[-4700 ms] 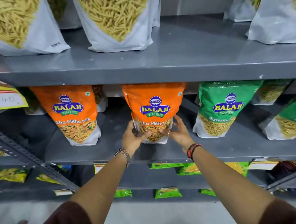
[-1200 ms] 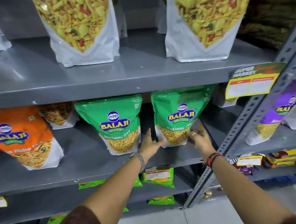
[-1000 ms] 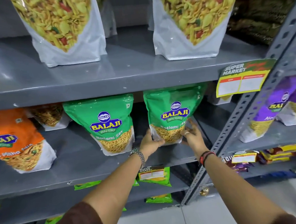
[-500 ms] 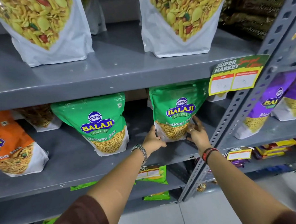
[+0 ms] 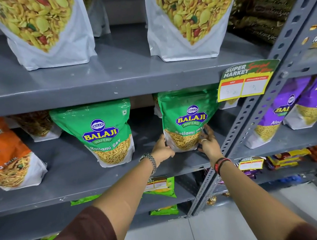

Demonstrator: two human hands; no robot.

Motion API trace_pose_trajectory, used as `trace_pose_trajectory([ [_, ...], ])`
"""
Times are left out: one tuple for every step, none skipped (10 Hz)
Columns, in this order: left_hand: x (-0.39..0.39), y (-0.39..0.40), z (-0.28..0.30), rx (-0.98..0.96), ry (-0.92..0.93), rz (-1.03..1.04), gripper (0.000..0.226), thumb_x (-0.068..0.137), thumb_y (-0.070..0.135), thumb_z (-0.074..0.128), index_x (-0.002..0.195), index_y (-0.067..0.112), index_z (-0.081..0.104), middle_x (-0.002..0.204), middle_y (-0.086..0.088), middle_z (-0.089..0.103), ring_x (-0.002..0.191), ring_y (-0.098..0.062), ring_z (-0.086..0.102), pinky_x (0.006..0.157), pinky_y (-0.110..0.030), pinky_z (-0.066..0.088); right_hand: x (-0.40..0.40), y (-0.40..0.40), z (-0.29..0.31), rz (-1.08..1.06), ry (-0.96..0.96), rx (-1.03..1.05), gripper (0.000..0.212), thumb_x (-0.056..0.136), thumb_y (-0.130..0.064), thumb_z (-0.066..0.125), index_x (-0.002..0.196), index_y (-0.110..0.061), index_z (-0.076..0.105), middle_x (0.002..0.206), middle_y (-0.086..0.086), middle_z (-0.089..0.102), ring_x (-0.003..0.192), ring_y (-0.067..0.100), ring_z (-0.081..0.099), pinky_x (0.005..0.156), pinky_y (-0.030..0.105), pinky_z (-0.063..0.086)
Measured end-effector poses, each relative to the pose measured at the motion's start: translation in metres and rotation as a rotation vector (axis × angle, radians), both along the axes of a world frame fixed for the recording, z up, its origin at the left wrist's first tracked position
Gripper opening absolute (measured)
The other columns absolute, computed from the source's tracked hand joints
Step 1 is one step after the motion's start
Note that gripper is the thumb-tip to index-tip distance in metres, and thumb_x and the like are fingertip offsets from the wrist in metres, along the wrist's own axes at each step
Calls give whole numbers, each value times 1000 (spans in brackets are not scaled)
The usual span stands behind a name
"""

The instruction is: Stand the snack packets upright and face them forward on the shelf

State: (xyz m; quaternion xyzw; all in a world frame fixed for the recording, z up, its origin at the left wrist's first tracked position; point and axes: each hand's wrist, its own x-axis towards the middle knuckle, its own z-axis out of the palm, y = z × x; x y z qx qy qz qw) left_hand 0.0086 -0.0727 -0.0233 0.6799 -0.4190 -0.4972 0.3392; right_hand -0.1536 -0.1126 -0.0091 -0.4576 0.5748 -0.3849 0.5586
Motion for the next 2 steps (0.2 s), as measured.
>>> trace_pose_trajectory([
  [0, 3, -3, -18, 10, -13, 82, 75, -10, 57, 144, 19, 24, 148, -6, 40, 132, -27, 46, 98, -45, 50, 0, 0, -2, -4, -14, 12, 61, 92, 6, 36, 145, -22, 25, 147, 10, 42, 127, 34, 49, 102, 56, 44],
  [3, 25, -2, -162, -130, 88, 75, 82, -6, 52, 148, 11, 20, 153, -7, 33, 135, -26, 42, 101, -39, 47, 1, 9, -3, -27, 66, 32, 65, 85, 11, 32, 145, -13, 25, 144, 17, 42, 120, 37, 52, 103, 54, 44],
])
